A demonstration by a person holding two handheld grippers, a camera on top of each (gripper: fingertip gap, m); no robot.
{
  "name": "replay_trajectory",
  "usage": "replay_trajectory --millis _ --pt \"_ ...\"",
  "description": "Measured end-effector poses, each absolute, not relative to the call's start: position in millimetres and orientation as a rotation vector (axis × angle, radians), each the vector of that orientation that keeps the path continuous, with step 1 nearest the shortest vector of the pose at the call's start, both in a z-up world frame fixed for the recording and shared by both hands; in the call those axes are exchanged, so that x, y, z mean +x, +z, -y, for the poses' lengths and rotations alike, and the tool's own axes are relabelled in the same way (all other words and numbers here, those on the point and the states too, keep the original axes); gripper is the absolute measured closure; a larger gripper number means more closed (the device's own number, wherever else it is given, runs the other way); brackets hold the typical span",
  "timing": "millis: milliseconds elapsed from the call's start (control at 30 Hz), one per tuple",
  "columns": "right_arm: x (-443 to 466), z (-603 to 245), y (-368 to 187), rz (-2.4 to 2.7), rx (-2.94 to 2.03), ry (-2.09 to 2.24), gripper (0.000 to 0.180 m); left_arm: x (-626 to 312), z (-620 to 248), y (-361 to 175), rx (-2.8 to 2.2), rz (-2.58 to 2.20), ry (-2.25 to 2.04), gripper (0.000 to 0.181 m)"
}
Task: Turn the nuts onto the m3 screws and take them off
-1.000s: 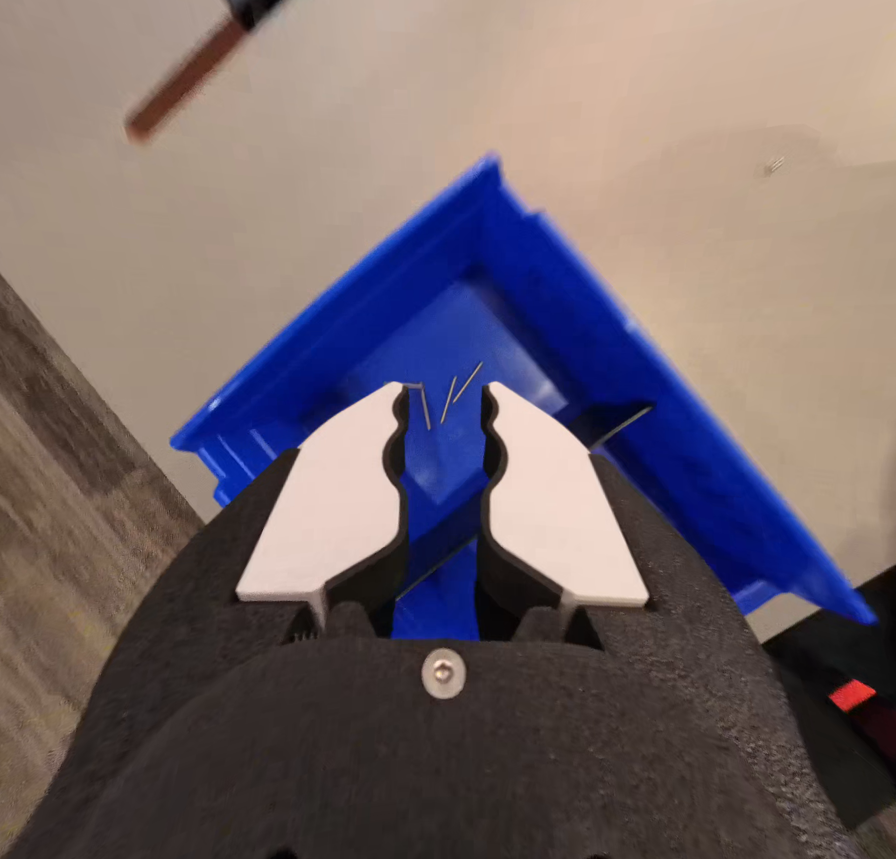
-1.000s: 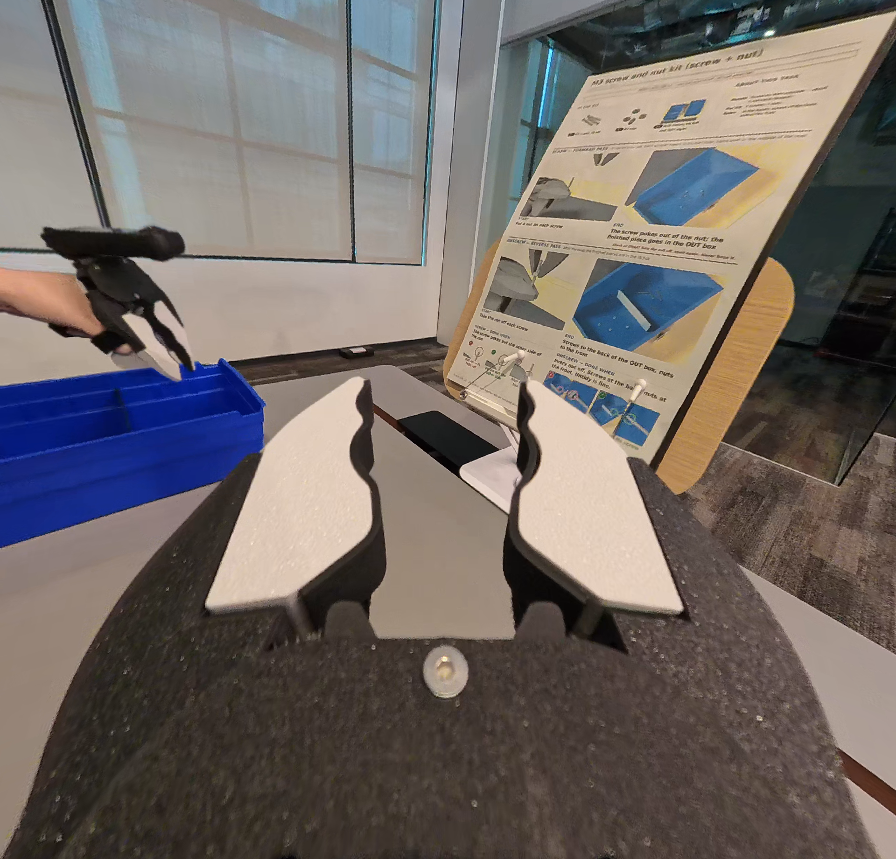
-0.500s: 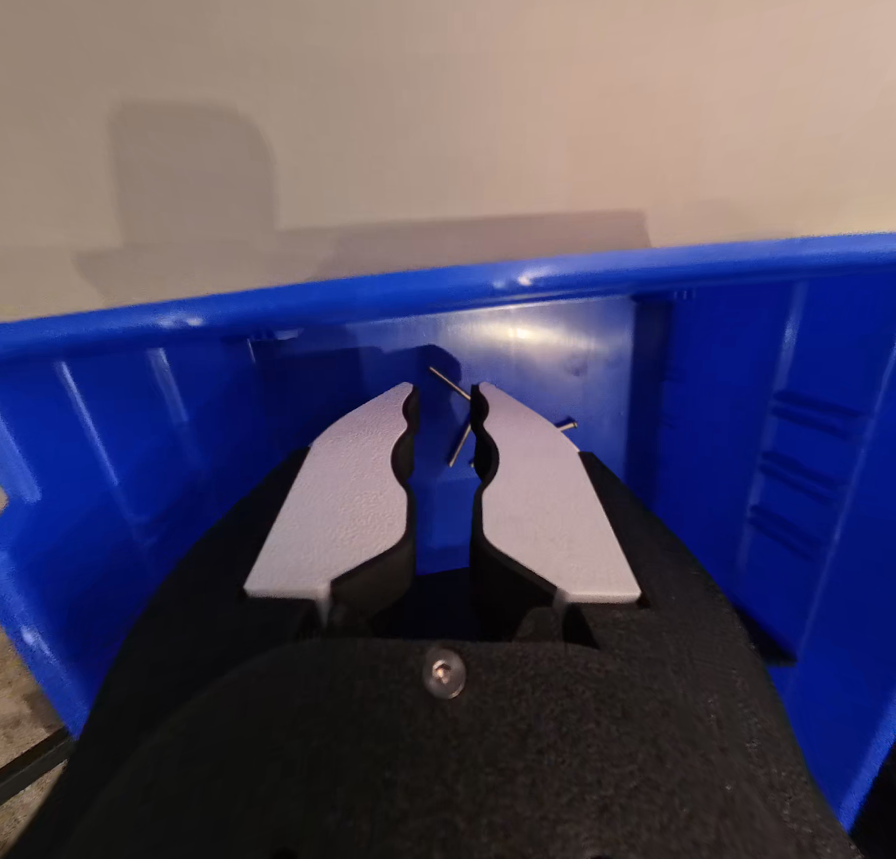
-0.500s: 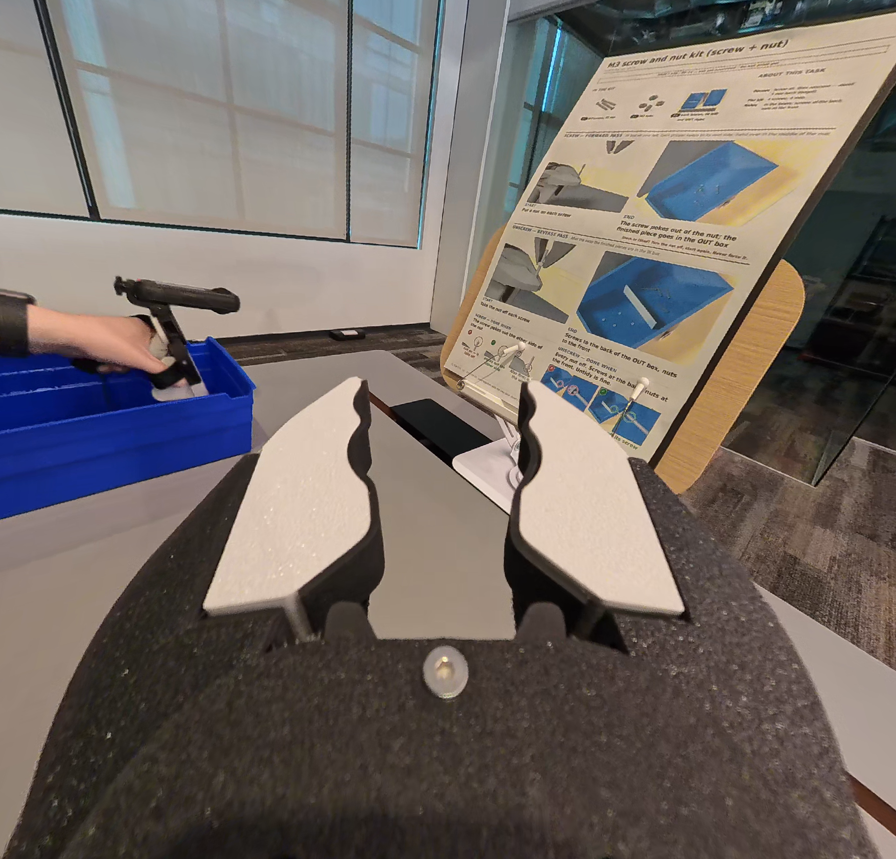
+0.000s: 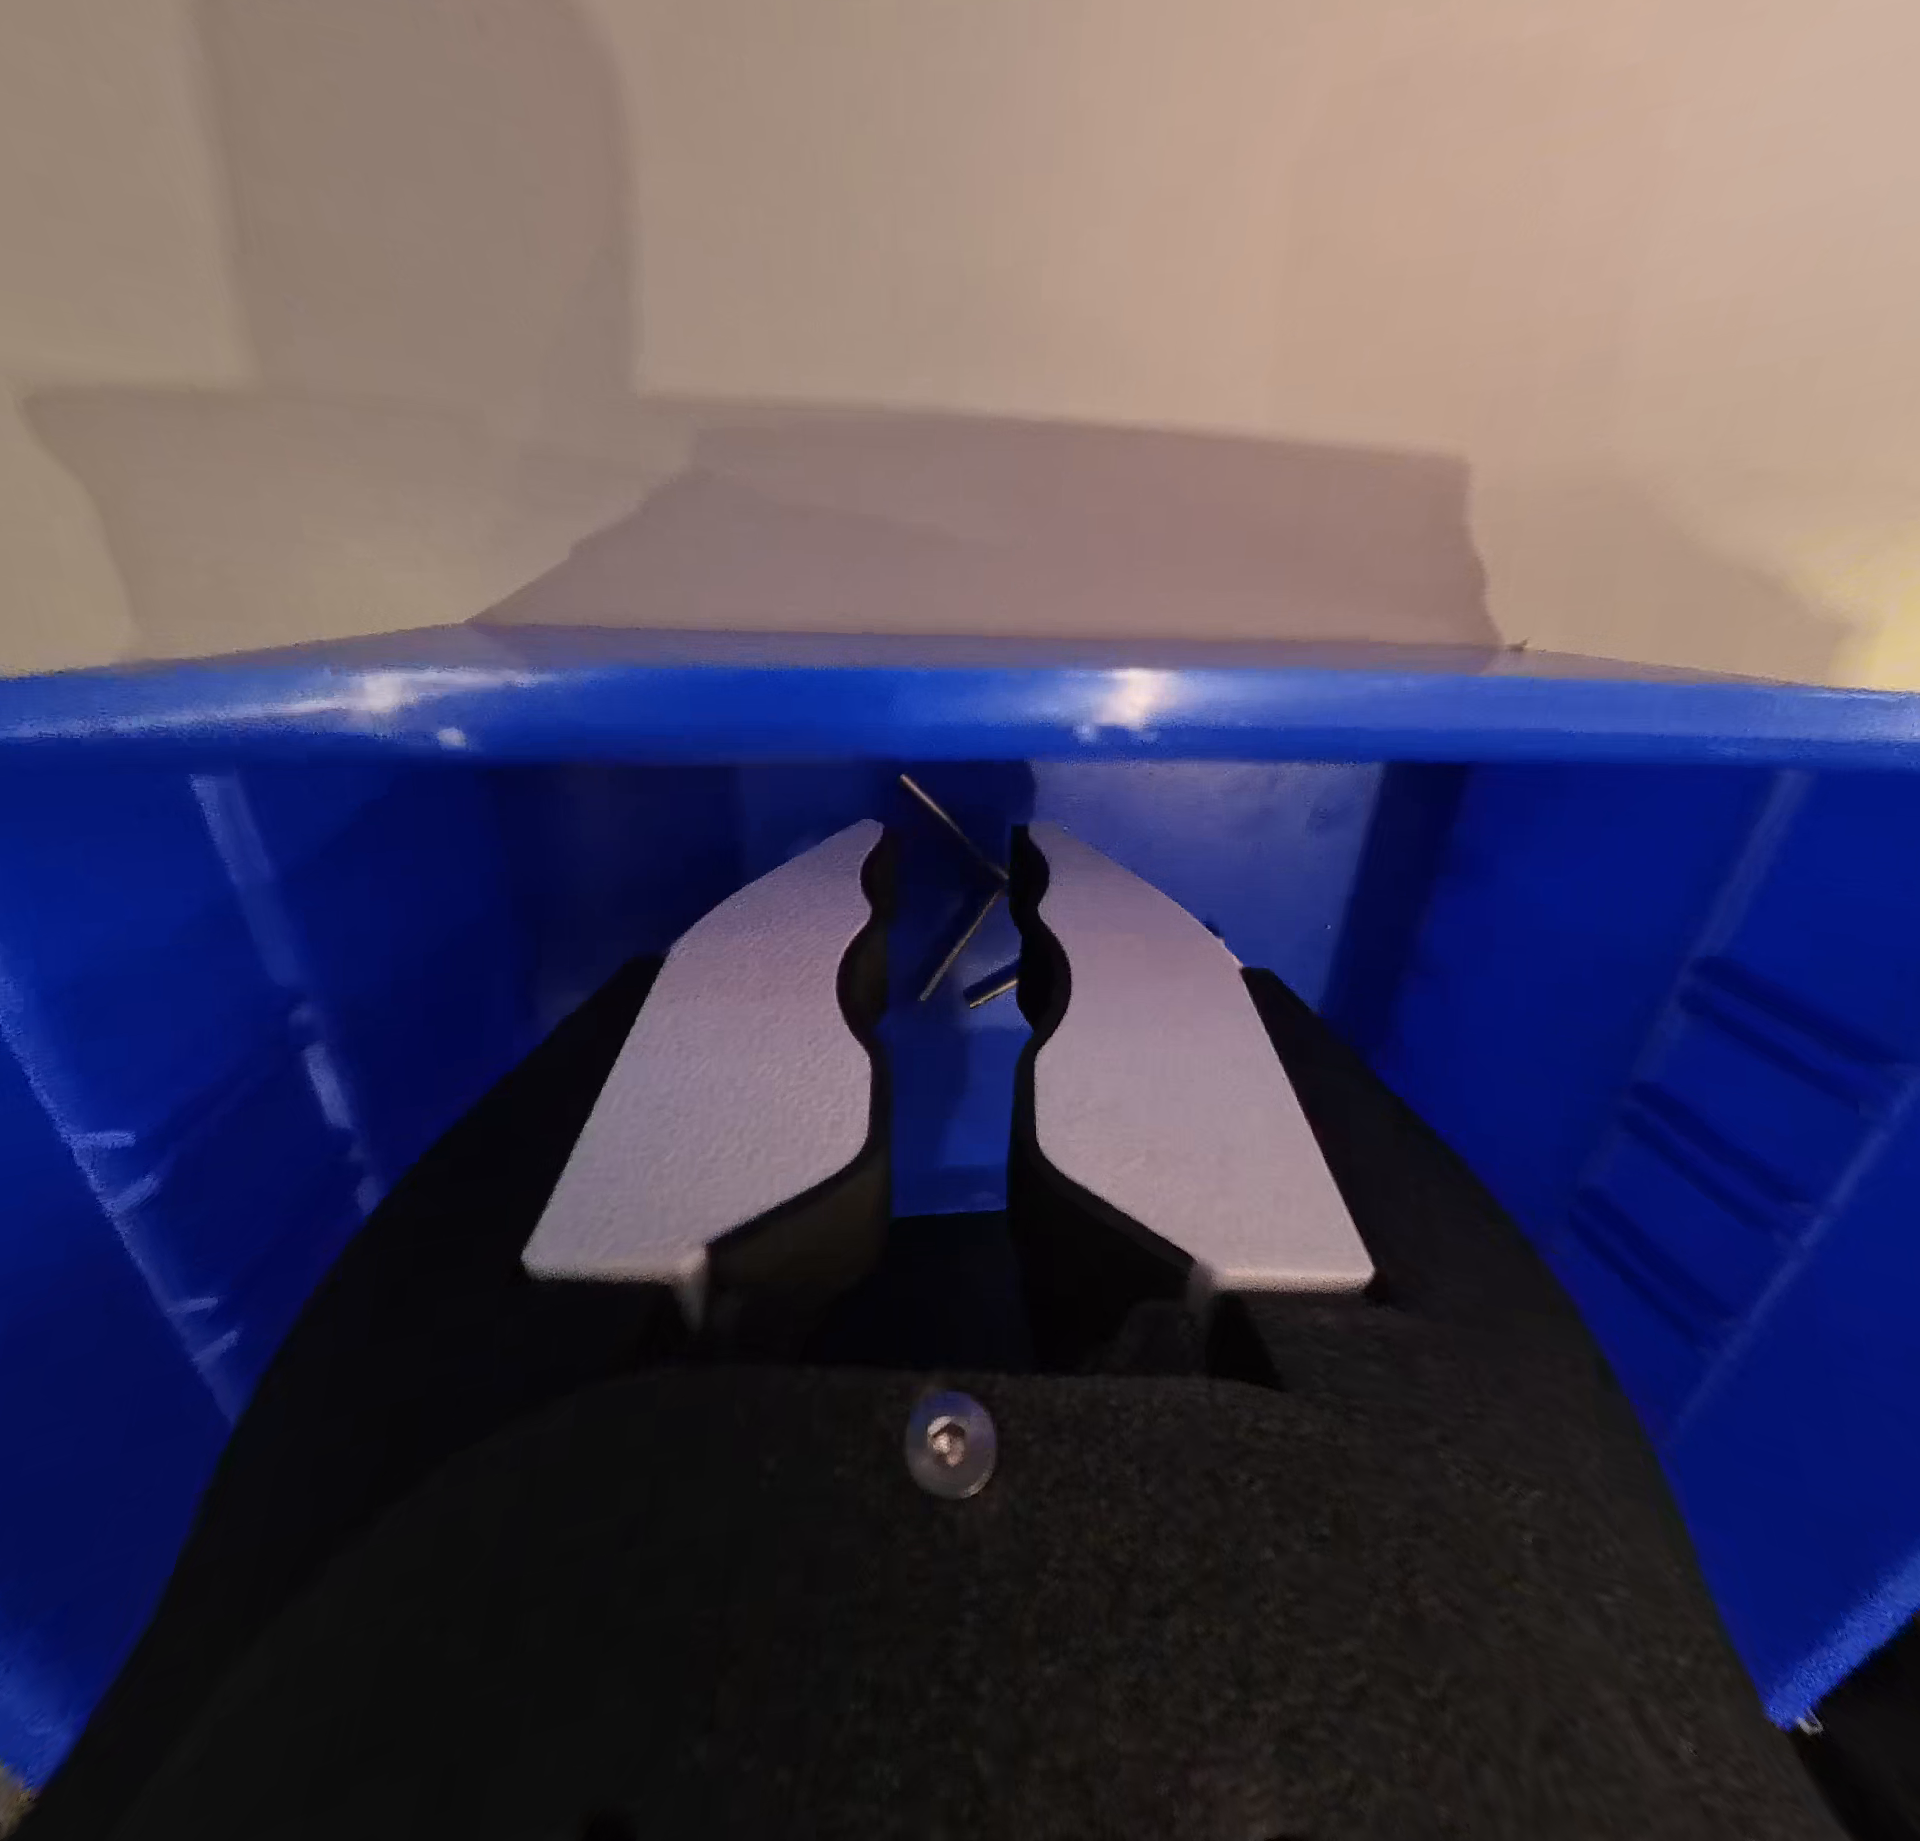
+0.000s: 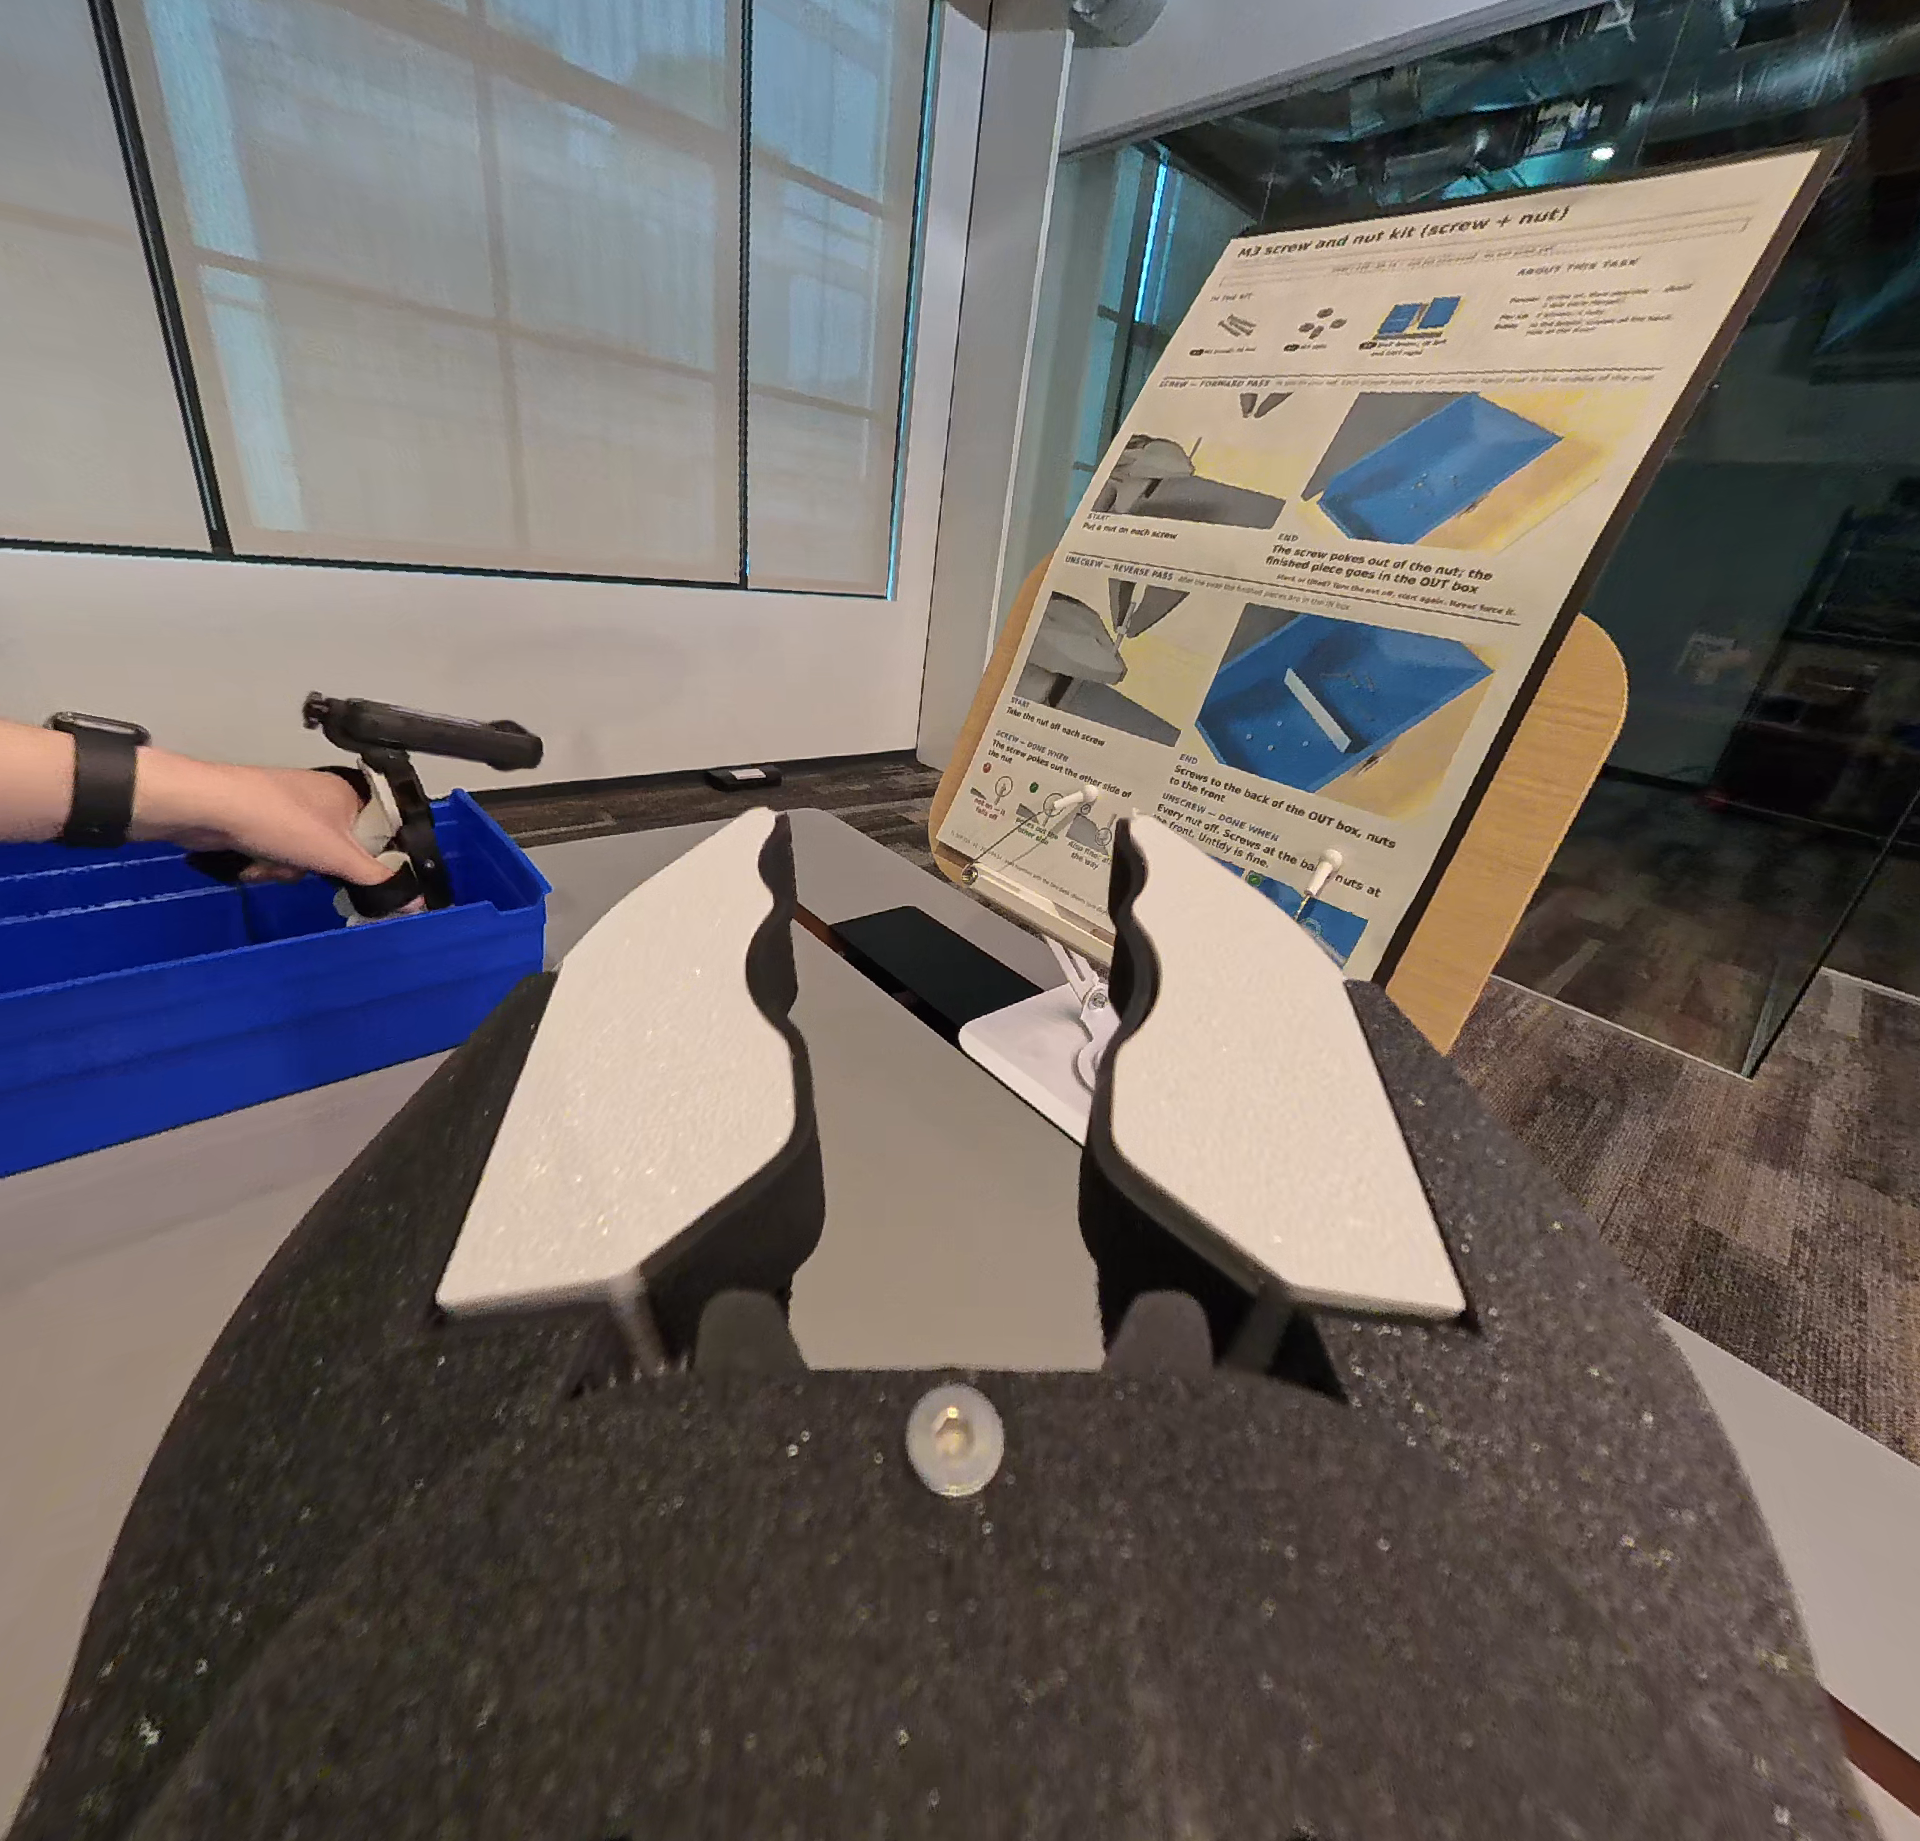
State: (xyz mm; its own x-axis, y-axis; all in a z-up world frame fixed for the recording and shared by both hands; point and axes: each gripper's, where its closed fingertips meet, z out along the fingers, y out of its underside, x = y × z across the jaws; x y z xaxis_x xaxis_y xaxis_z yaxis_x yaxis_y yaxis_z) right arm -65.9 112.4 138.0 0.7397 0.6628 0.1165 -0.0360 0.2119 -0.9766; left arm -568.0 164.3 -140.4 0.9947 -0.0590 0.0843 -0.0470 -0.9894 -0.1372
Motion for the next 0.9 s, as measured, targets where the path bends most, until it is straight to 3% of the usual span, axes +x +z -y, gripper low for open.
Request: replay_trajectory --millis 900 --pt "-51 -102 155 0.558 -1.218 0.511 0.123 -569 -161 -145 -3.009 0.017 -0.235 0.176"
